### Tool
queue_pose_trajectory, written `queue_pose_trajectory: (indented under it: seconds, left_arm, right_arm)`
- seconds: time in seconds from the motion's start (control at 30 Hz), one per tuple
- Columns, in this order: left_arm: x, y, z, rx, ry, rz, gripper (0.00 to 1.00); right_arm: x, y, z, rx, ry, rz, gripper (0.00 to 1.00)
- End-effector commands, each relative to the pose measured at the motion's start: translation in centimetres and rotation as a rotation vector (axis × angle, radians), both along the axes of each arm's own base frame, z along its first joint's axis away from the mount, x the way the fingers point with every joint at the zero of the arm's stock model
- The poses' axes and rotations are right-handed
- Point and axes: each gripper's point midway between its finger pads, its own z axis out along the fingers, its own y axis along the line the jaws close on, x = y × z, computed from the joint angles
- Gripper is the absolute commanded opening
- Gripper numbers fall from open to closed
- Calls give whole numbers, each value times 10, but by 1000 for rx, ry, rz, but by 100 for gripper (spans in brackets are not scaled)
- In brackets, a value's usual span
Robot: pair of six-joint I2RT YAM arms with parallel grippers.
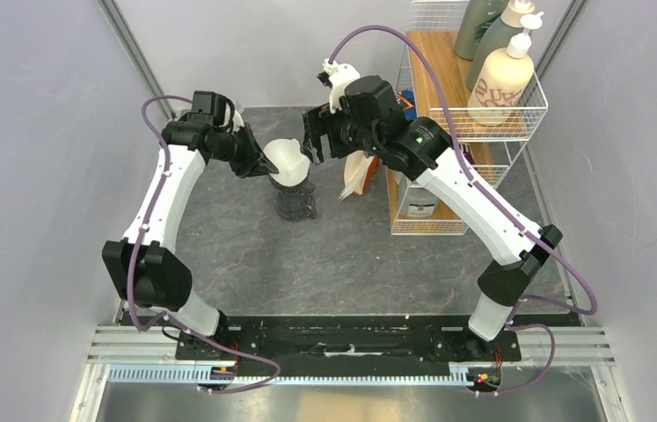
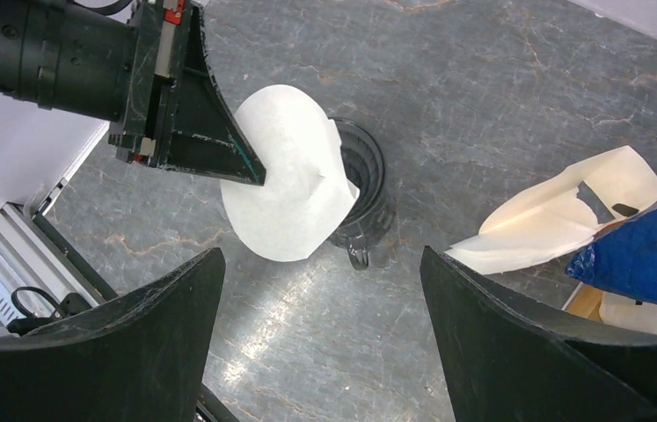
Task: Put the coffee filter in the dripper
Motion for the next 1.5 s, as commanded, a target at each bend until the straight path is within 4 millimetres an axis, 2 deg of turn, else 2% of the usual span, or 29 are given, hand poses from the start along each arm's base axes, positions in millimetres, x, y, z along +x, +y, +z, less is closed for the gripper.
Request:
queue_pose_trajectory:
  seconds: [0.0,0.43,0.47,0.5,0.57,0.67,0.87,1.0,1.07,1.17,1.27,1.47]
  left_arm:
    - [5,-8,0,-76,47,-7,2]
    - [14,-3,-35,-47,134,7,2]
    - [14,-2,-39,-43,145,11,6]
    - [14,0,-42,-46,157,17,15]
    - [15,3,-45,-45,168,25,27]
    - [16,9,-39,-38,146,33,46]
    - [9,18,-6,-11,11,-2,51]
    - [5,34,20,14,-131,-1,58]
    - [8,33,41,13,-275,-90,58]
    - [8,21,70,11,-456,-252,55]
    - [13,13,65,87,-496,-366,44]
    - [21,-10,28,284,-456,-551,24]
  right_arm:
    - [-7,-6,25,43,-37,6,90]
    - [1,-4,22,36,-33,2,90]
    - [2,-4,21,34,-29,-1,90]
    - [3,-4,20,32,-29,0,90]
    - [4,-4,18,27,-27,1,90]
    - [7,-5,15,19,-21,1,90]
    - [8,0,5,-4,-6,76,89]
    - [8,9,-14,-83,-18,192,86]
    - [12,12,-23,-120,-17,212,84]
    - [14,6,-21,-121,7,210,81]
    - [9,-6,-11,-90,14,205,81]
    - [-15,-22,20,-33,-24,227,83]
